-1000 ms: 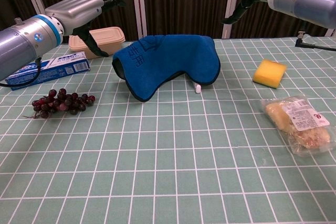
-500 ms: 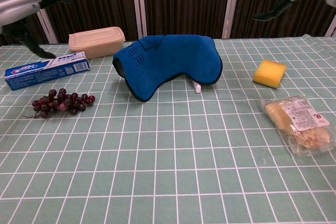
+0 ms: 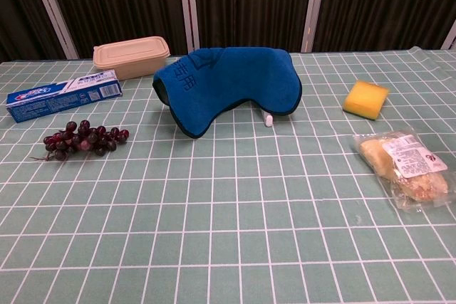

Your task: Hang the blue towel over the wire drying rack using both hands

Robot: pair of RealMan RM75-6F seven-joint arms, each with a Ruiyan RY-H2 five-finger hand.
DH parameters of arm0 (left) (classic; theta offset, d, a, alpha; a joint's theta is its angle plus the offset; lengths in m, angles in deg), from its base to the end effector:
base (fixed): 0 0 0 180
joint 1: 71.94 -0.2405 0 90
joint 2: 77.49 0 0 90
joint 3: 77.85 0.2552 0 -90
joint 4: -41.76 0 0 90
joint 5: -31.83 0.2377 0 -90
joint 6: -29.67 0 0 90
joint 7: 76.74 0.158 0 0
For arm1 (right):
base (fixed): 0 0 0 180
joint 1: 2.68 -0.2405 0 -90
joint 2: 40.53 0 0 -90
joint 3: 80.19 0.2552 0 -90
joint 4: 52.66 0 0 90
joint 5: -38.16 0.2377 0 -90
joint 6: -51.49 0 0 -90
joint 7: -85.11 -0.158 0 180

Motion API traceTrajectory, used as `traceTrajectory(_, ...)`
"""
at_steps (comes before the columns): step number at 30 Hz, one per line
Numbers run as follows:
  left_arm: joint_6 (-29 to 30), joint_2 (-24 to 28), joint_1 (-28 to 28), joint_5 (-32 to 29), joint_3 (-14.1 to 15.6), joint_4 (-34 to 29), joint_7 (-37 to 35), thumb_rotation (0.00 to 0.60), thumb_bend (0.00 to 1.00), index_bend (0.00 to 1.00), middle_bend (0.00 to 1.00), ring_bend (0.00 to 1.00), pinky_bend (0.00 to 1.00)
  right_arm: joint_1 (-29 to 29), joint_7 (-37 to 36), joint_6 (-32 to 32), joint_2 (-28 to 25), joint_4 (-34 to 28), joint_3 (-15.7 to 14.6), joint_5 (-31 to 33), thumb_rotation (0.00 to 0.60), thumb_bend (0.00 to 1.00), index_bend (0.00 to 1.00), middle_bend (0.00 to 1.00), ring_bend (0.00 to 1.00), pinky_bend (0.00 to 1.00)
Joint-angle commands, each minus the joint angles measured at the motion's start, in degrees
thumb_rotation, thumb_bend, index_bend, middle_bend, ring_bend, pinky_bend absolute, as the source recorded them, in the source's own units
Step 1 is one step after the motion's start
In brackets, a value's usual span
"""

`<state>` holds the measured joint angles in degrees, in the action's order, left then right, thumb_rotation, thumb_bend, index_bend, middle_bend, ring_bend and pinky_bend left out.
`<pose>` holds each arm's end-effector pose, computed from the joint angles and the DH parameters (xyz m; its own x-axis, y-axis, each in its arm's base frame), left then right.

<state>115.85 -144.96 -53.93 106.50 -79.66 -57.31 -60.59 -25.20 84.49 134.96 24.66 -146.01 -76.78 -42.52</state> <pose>-0.2664 0.2548 0.1111 0.4782 -0.0461 0.8771 0.8768 -0.0327 -0.4797 -0.2534 -0.2890 0.1277 0.3323 0.0821 0.9396 -0.9163 -0.2080 0.3422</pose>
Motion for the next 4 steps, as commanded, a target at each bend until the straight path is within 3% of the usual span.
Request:
traceTrajectory(1, 3.33, 0.54, -3.31, 3.18, 2.42, -1.80, 0.35, 0.600, 0.08, 0.00, 0.00, 0.00, 0.00, 5.07, 0.53, 5.16, 0.45, -0.38, -2.80, -3.51, 0.600, 0.00, 0.07, 0.00, 0.00, 0.00)
traceTrajectory(4, 3.72, 0.42, -4.40, 4.41, 2.72, -1.18, -0.13, 0.600, 0.08, 0.00, 0.00, 0.00, 0.00, 7.25, -0.68, 6.32, 1.45, 0.89, -3.66, -4.40, 0.600, 0.00, 0.07, 0.00, 0.00, 0.00)
